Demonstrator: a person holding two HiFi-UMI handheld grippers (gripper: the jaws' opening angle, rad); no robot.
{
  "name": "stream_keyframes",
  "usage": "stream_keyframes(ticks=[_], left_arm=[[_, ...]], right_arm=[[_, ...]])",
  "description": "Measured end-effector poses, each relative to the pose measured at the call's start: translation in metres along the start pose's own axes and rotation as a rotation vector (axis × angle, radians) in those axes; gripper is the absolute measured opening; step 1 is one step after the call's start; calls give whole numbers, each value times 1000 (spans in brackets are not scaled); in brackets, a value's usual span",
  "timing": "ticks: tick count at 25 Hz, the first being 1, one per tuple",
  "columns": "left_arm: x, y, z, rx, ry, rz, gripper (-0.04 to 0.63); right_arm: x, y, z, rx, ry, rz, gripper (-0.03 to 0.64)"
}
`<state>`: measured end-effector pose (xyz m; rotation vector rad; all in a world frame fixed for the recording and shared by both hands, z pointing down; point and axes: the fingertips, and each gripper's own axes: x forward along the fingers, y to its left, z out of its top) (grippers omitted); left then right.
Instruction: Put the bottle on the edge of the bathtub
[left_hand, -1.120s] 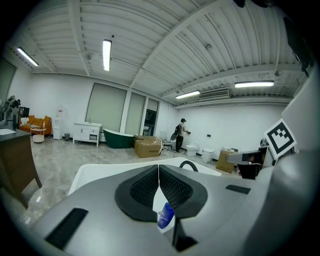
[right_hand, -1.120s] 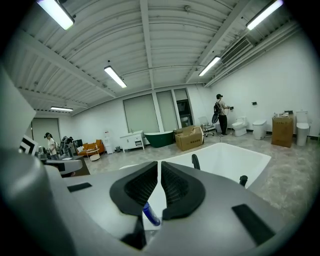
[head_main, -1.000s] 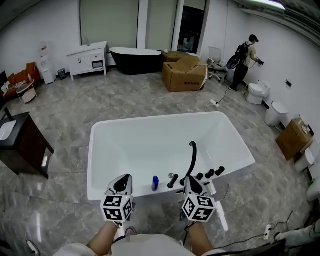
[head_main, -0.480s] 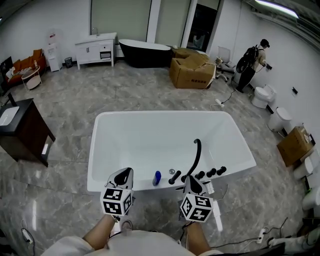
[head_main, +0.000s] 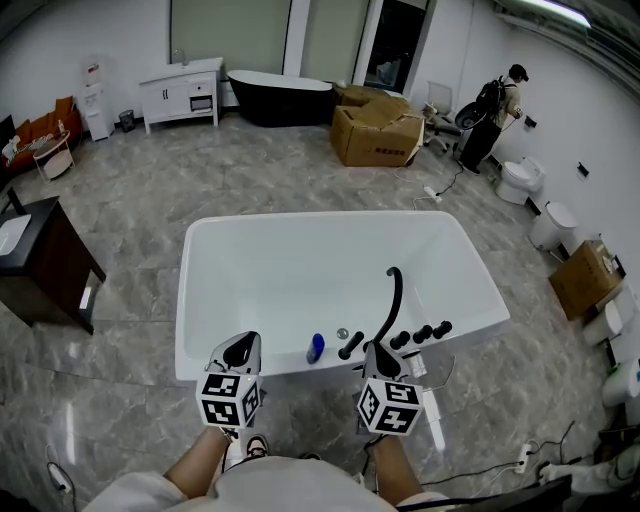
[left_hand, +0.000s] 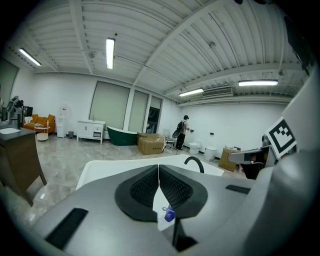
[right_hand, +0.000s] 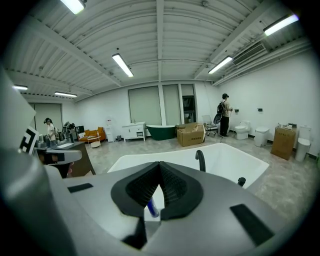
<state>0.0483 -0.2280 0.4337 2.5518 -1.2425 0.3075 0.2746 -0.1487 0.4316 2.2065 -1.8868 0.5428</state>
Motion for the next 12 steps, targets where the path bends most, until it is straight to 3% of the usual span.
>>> stream_keyframes(ticks=[12], left_arm=[[-4,5,-1,-1,5,2,20]], right_arm=[[-4,4,-1,-16,8,-19,26]])
